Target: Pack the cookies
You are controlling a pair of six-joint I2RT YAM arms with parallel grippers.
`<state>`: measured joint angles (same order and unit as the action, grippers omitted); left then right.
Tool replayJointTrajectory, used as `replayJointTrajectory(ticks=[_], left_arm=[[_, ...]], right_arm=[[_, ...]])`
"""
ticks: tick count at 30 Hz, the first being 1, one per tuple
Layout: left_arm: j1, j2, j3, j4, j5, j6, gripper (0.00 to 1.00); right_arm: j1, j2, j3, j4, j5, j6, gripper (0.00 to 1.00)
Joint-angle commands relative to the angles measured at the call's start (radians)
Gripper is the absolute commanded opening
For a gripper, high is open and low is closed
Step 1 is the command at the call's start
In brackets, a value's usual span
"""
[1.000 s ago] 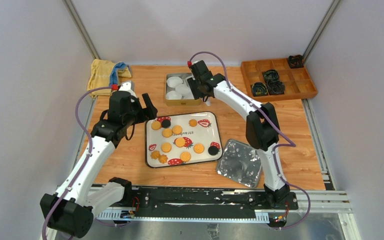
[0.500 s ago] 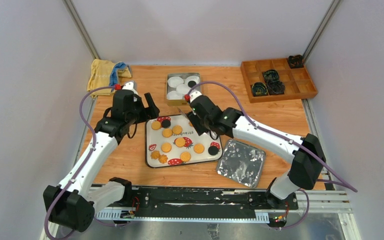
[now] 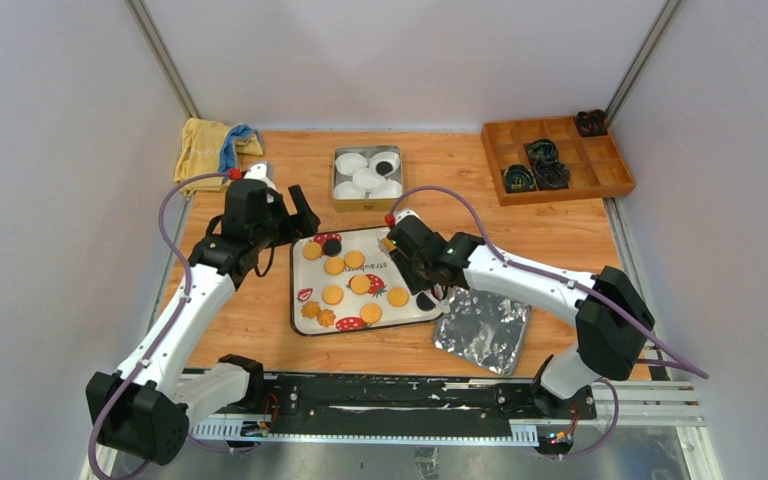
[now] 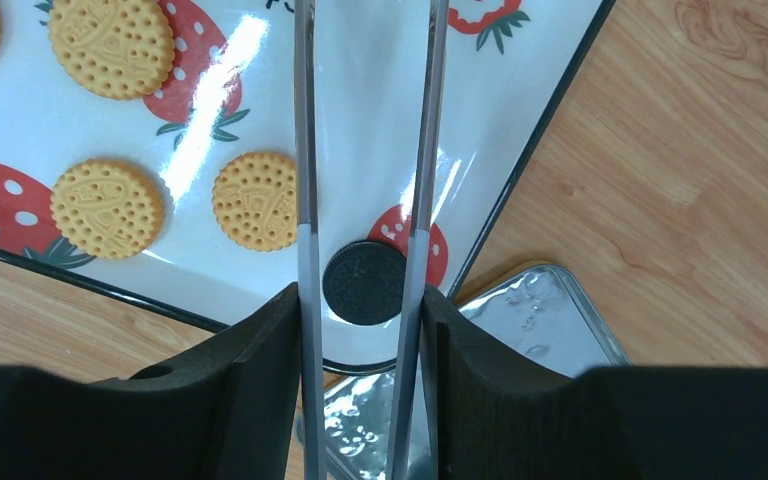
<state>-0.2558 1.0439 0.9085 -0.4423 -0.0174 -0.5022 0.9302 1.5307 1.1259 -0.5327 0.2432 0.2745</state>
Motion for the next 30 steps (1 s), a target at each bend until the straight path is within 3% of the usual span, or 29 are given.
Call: replayJointTrajectory(ticks=[1,8,12,18,21,30], left_arm=[[0.0,-0.03,-0.006,0.003,0.01,0.002,0.92],[0.0,-0.043,-0.007,-0.002,0.011,0.001,0.92],[0.0,-0.052,-0.012,-0.002,0.011,0.002,0.92],[0.0,-0.062,-0.019,-0.001,0.011,0.005,0.92],[0.0,-0.068,-0.013,-0.002,0.011,0.005,0.92],[0.0,-0.063,-0.002,-0.004,0.011,0.006,0.92]], right_arm=[[0.011,0.014,-0.022,0.022,-0.045,0.053,0.47],[0.011,0.018,-0.029,0.031,-0.086,0.085,0.53],[0.009,0.03,-0.025,0.025,-0.075,0.092,0.47],[0.01,0.041,0.019,0.007,-0.06,0.09,0.28],[0.011,0.032,0.094,-0.016,-0.042,0.058,0.24],[-0.018,0.108,0.423,-0.038,0.043,-0.085,0.23]])
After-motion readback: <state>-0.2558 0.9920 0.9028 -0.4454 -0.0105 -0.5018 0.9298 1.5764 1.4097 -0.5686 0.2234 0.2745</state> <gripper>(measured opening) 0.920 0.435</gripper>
